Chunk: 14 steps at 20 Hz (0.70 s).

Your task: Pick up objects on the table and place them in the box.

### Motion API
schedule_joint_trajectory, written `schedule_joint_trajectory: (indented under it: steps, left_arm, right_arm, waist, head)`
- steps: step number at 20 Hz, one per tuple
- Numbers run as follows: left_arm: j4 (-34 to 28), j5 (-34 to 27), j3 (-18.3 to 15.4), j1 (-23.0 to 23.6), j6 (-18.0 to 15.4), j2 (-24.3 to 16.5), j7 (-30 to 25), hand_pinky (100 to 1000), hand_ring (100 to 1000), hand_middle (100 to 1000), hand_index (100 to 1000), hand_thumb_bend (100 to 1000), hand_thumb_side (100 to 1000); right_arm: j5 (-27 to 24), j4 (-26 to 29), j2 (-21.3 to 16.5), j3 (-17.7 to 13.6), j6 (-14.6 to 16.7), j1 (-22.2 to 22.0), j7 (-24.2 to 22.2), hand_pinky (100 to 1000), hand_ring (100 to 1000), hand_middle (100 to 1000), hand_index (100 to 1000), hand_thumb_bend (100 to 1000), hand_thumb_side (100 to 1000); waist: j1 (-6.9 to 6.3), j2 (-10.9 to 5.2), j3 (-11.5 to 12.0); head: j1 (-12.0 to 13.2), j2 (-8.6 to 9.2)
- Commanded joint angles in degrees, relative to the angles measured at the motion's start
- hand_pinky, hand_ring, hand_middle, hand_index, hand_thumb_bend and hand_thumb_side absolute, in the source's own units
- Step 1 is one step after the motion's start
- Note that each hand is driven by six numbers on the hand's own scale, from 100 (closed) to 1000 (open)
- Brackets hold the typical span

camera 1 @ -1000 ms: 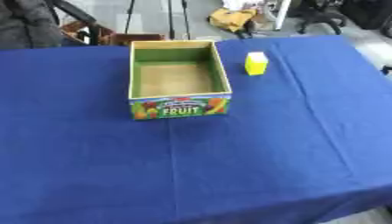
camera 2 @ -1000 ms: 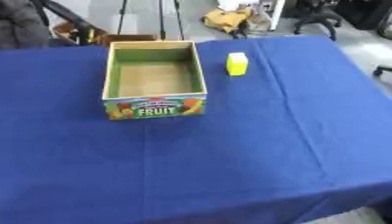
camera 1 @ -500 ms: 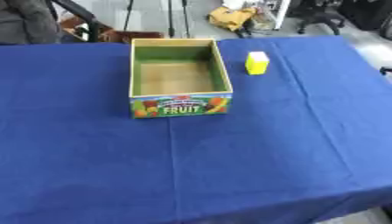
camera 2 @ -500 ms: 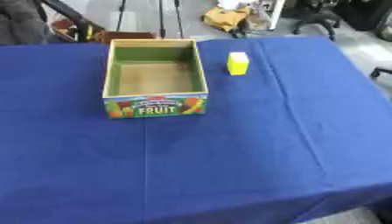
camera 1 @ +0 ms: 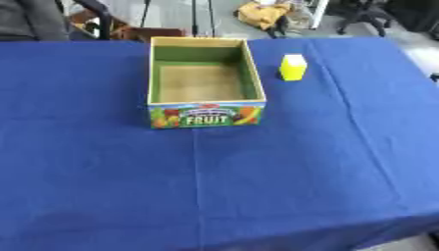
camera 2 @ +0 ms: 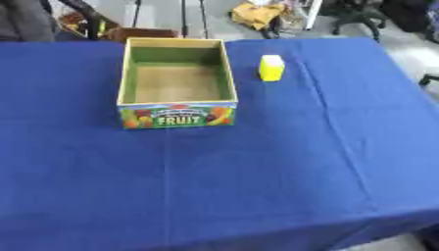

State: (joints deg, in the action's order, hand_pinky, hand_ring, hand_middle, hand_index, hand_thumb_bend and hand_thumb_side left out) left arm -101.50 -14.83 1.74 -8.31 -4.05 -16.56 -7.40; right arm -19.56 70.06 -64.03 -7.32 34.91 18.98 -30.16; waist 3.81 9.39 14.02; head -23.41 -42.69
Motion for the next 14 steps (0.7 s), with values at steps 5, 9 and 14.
schedule_joint_trajectory:
  steps: [5,9,14]
  left_arm:
    - [-1.36,-0.03,0.65,-1.89,-0.66,0.12,-1.95,585,633,560,682,401,995]
    - [-1.56,-0.04,0.68,-2.22,-1.13,0.29,-2.82,585,633,560,683,400,996]
    - [-2.03,-0.25,0.84,-2.75,-1.84,0.53,-4.22,585,633,560,683,401,997]
  right_arm:
    - [13.66,-1.69,-0.15,-0.1,6.12,-0.33,0.91,918,1000,969,850,256,533]
    - [17.97,-2.03,0.65,-0.04,7.56,-0.57,2.69,931,1000,977,867,299,525]
    - [21.85,-2.26,1.68,0.12,8.23,-0.66,4.45,938,1000,983,875,332,548]
  waist:
    - [0.2,0.51,1.67]
    - [0.25,1.5,2.56]
    - [0.43,2.94,3.8]
  head:
    - [-3.58,1.57]
    - [-4.6,2.73]
    - [-5.62,4.22]
